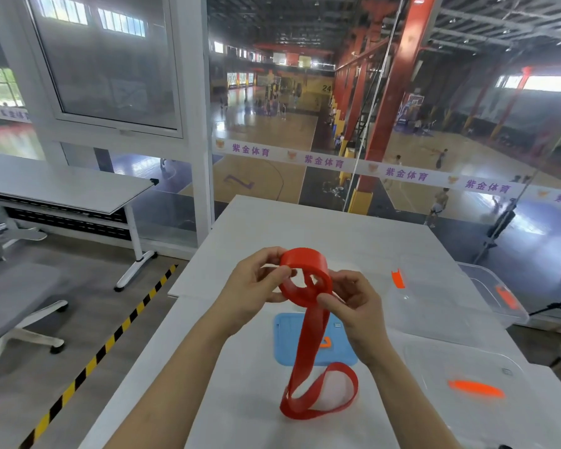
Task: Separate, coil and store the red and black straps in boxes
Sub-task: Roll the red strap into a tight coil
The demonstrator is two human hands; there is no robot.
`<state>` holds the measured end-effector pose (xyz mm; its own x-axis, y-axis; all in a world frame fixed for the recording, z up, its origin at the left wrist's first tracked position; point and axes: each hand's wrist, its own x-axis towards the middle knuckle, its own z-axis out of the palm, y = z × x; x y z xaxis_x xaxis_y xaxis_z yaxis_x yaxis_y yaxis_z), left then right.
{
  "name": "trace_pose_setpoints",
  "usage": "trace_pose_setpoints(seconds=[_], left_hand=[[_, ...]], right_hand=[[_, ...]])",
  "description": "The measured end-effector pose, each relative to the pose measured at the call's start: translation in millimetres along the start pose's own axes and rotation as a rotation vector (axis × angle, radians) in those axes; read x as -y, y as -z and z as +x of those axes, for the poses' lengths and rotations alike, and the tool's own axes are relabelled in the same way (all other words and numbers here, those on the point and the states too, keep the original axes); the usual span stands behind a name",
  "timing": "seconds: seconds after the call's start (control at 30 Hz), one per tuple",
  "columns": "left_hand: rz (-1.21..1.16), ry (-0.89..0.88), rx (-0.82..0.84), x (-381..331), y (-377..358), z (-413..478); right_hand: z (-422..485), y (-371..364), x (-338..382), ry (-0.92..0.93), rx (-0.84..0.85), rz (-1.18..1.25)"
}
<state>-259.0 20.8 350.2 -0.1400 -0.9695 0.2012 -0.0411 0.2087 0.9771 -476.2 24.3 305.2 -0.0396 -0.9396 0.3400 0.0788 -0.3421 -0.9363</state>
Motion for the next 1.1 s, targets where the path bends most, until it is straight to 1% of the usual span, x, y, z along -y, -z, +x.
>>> trace_pose_setpoints(seconds=[0.07, 0.13, 0.27, 0.4, 0.5, 0.53, 0.57, 0.67, 0.77, 0.87, 0.93, 1.0, 1.1], left_hand=[[-0.042, 0.022, 0.027, 2, 0, -1], [-0.025, 0.050, 0.063, 4, 2, 0], [0.208, 0.071, 0.175, 9, 10, 1], [0.258, 0.060, 0.172, 4, 13, 8], [0.410, 0.011, 0.203, -2, 5, 10], [0.409, 0.002, 0.201, -3, 4, 10], [0.359, 0.002, 0.190, -3, 2, 10], [0.153, 0.022, 0.153, 1, 0, 8], [0.042, 0.015, 0.076, 2, -3, 6], [-0.069, 0.016, 0.005, 1, -4, 4], [-0.128, 0.015, 0.028, 1, -4, 4], [-0.134, 0.047, 0.100, 2, -2, 3], [0.011, 0.077, 0.210, 3, 8, 7]], right_hand=[[2, 1, 4, -0.006, -0.010, 0.021], [5, 2, 8, 0.005, -0.008, -0.006], [12, 7, 16, 0.035, 0.005, -0.070], [18, 9, 25, 0.029, 0.136, -0.222], [19, 4, 31, 0.022, 0.228, -0.296], [19, 3, 31, 0.019, 0.225, -0.298], [18, 2, 29, 0.015, 0.209, -0.283], [14, 0, 22, 0.002, 0.158, -0.215], [6, 1, 14, -0.006, 0.116, -0.137], [5, 3, 12, -0.007, 0.079, -0.126], [6, 3, 17, 0.007, 0.041, -0.136], [9, 4, 24, 0.050, 0.004, -0.143], [14, 10, 32, 0.107, 0.000, -0.220]])
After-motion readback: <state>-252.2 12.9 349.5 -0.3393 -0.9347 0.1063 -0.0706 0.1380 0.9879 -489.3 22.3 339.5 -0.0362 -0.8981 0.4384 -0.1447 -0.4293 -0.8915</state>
